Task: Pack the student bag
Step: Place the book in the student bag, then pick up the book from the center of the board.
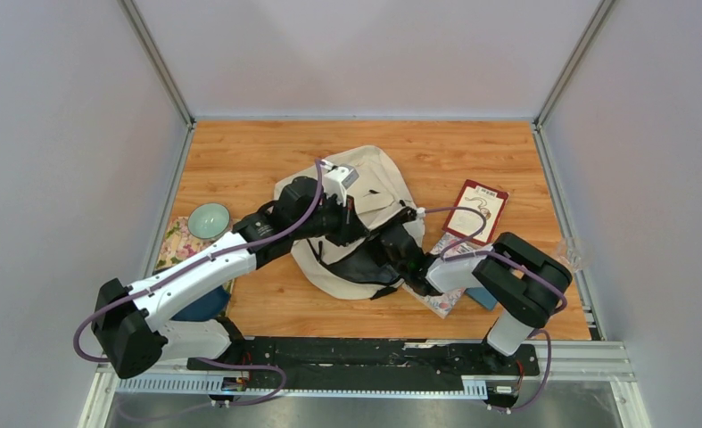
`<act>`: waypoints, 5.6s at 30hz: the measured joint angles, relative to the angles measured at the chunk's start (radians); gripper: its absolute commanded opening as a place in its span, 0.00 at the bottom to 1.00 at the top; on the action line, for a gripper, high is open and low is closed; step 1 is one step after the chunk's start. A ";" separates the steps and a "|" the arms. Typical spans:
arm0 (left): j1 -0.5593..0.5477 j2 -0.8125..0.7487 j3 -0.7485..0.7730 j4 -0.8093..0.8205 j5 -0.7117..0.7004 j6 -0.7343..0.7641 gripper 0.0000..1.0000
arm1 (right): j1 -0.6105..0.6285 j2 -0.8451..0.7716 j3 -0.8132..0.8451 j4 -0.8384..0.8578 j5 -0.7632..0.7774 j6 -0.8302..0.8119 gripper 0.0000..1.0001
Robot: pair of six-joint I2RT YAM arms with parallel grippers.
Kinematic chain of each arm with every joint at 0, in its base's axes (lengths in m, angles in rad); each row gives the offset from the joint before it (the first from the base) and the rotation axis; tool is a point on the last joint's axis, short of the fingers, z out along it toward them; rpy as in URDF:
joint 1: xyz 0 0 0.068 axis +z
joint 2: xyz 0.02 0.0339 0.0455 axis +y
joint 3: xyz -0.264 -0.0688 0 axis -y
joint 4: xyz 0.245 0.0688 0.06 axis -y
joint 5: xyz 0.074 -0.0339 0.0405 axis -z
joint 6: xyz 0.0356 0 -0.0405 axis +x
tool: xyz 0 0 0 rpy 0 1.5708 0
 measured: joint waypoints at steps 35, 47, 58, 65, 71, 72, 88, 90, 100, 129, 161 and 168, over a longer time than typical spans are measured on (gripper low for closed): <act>0.029 -0.039 -0.027 -0.028 -0.034 0.028 0.00 | 0.003 0.024 0.090 -0.185 -0.018 -0.083 0.16; 0.082 -0.088 -0.111 -0.074 -0.094 0.058 0.00 | -0.002 -0.312 -0.073 -0.248 -0.006 -0.182 0.53; 0.129 -0.120 -0.148 -0.137 -0.103 0.103 0.40 | 0.016 -0.719 -0.045 -0.753 0.081 -0.267 0.76; 0.129 -0.127 -0.161 -0.100 0.016 0.082 0.61 | -0.005 -0.945 -0.055 -1.037 0.201 -0.218 0.79; 0.090 -0.108 -0.145 -0.033 0.071 0.072 0.62 | -0.014 -1.121 -0.076 -1.284 0.277 -0.114 0.82; 0.071 -0.088 -0.135 -0.023 0.077 0.072 0.62 | -0.015 -1.148 -0.079 -1.331 0.285 -0.095 0.82; -0.156 0.411 0.171 0.066 0.201 0.080 0.62 | -0.015 -1.186 -0.009 -1.764 0.316 0.112 0.84; -0.167 0.440 0.179 0.073 0.216 0.080 0.62 | -0.015 -1.207 -0.035 -1.765 0.309 0.131 0.80; -0.204 0.595 0.213 0.093 0.277 0.080 0.61 | -0.016 -1.408 -0.162 -1.755 0.276 0.165 0.68; -0.139 0.818 0.341 0.092 0.169 0.056 0.67 | -0.015 -1.302 -0.176 -1.643 0.238 0.159 0.70; -0.109 0.818 0.277 0.172 0.308 -0.037 0.58 | -0.196 -1.197 -0.336 -1.368 0.122 -0.024 0.36; -0.104 0.818 0.277 0.162 0.308 -0.037 0.56 | -0.198 -1.214 -0.289 -1.407 0.124 -0.094 0.26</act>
